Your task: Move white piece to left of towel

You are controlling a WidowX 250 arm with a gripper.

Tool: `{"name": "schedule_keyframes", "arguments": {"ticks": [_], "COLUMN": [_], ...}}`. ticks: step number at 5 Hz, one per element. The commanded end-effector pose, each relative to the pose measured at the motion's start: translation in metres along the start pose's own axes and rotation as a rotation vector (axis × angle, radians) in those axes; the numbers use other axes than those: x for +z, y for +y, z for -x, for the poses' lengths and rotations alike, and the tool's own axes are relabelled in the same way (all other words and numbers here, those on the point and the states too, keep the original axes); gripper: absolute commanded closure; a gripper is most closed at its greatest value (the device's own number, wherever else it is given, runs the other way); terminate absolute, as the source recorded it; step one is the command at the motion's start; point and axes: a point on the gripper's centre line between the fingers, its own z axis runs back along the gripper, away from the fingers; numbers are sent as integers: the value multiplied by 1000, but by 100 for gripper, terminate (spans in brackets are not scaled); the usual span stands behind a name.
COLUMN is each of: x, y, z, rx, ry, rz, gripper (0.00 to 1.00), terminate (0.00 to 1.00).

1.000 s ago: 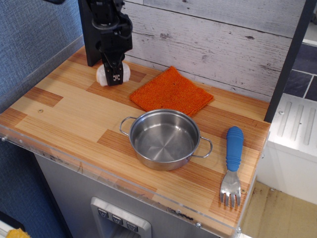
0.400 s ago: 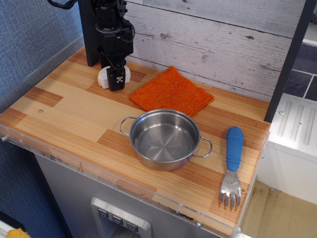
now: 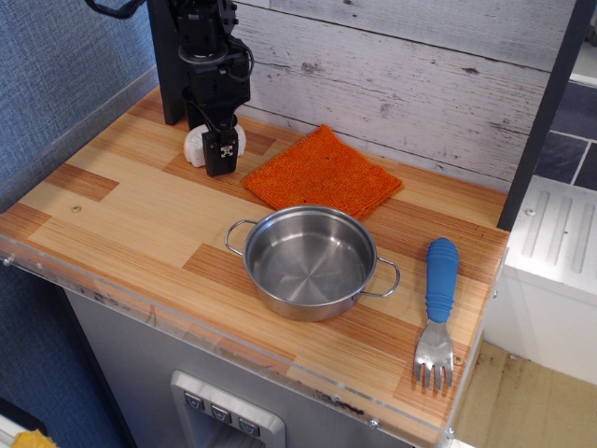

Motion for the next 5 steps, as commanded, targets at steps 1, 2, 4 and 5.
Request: {"name": "schedule_keyframes", "arguments": {"ticks": [1, 2, 4, 5], "x": [68, 90, 90, 90], "y": [-2, -9, -9, -9], "z": [1, 2, 2, 2], "rx": [-39, -81, -81, -81], "ry": [-149, -193, -193, -193], "rz": [-176, -246, -246, -246], "gripper": [0, 0, 0, 0], "terminate": [0, 0, 0, 100]}}
